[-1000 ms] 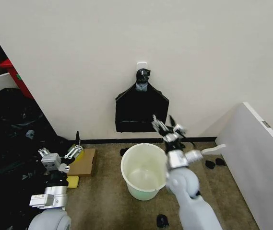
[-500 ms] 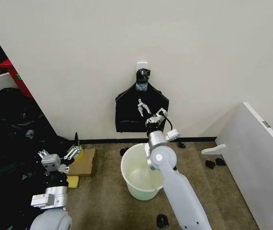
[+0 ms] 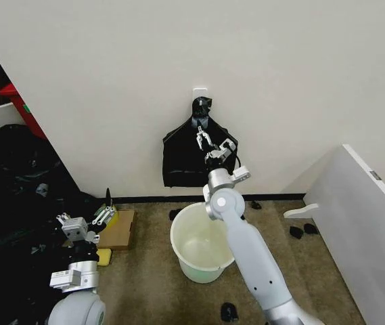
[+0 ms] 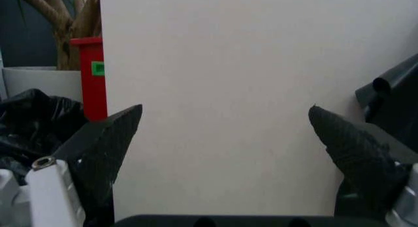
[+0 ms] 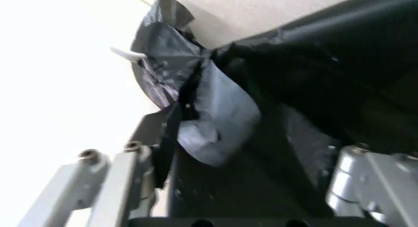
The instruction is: Place the garbage bag over the trash bin.
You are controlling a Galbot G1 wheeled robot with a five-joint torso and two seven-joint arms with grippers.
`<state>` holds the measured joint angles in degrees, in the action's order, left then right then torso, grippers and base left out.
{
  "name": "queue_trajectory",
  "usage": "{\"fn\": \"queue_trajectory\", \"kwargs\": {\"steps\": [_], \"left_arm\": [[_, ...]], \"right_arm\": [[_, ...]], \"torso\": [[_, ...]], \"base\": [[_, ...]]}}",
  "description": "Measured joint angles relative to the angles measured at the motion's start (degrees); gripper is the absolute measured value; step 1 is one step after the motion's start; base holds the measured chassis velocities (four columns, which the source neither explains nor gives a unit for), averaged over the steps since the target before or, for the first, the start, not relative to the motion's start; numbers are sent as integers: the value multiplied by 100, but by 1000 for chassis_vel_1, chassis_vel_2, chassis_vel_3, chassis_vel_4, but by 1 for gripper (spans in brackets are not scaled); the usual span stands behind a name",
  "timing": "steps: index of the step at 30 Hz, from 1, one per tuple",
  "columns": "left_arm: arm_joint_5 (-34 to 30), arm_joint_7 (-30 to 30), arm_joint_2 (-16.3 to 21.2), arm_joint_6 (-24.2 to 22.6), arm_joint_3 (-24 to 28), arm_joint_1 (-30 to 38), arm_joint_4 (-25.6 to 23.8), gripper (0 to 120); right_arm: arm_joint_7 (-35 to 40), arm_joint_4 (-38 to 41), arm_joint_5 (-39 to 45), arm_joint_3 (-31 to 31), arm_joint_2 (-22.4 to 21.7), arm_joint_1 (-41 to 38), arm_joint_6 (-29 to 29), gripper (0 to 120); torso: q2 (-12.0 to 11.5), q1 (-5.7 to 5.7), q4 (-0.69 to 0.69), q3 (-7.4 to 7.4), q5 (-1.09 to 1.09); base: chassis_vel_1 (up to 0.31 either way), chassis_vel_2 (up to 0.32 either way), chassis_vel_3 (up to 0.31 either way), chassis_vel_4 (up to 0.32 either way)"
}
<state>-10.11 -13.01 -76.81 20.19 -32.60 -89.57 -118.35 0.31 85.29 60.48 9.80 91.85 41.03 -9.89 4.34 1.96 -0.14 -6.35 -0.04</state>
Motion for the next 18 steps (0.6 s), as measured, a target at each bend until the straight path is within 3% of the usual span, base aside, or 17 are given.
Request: {"fn": "queue_trajectory", "kwargs": {"steps": [13,18], "left_arm": [[42,-101,18,29,-2,23,40,100],[65,-165,50,32,-34,-20,30,100]], "right_arm": [[-410,138,2,-23,-84,193,-92,3],[-721,147,7,-7,-87,287,-156,0]], "torso": [[0,0,0,0,0],[0,0,0,0,0]], "base": [[0,0,0,0],[0,0,0,0]]}}
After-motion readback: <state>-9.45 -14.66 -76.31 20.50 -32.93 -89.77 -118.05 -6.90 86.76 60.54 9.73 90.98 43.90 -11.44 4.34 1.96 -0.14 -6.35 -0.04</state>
